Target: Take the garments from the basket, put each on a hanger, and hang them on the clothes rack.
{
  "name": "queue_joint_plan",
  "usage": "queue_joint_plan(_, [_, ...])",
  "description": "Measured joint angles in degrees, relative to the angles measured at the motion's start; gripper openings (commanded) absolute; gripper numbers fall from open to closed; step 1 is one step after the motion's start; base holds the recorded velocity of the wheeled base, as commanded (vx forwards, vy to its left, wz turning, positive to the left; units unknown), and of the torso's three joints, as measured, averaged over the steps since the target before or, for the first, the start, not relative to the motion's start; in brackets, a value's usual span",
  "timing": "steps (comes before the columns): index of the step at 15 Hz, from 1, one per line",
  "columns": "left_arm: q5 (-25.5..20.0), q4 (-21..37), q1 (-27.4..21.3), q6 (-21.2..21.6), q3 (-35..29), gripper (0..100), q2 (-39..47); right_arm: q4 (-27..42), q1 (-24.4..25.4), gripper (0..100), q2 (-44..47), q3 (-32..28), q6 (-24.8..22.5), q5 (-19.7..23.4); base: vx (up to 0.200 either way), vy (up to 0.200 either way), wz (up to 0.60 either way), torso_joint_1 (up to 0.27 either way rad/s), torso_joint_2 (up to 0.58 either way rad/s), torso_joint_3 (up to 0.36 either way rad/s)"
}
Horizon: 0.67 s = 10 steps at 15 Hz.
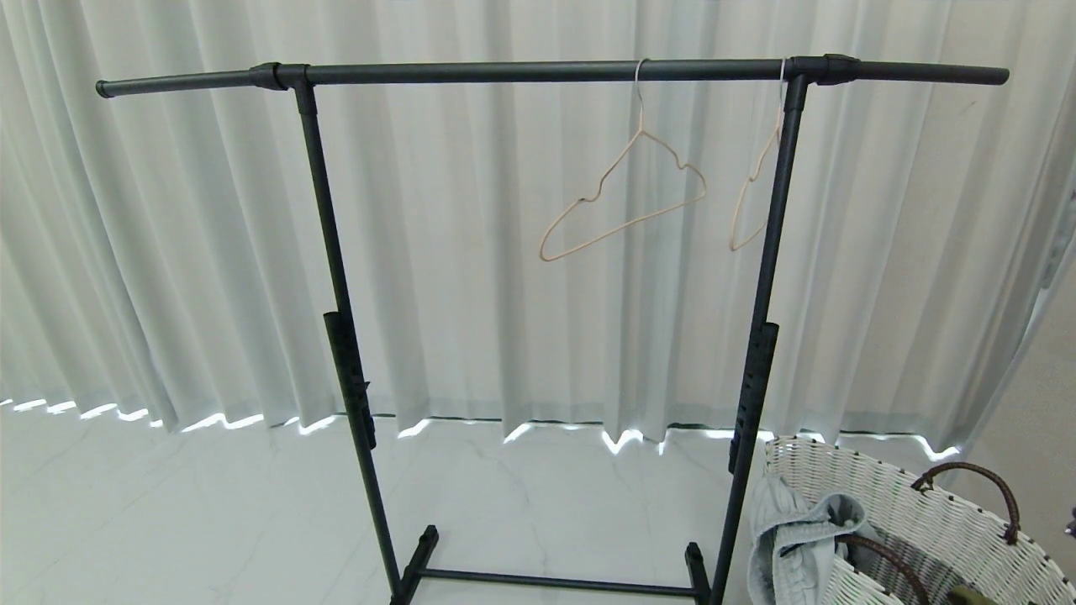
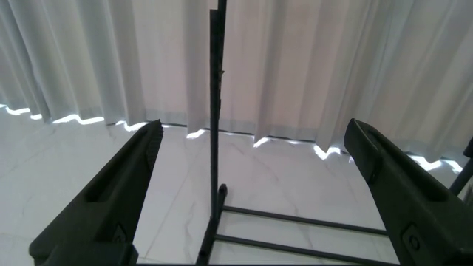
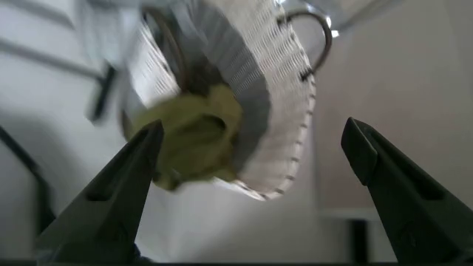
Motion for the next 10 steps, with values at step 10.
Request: queue_joint_plan(10, [0.0,0.0,0.0,-0.11,0.0,100,0.0,-19.19,-5.23,100,26.61,5.72,-10.2,-1.4,0.0,0.0,0.0,0.0,0.0,0.0])
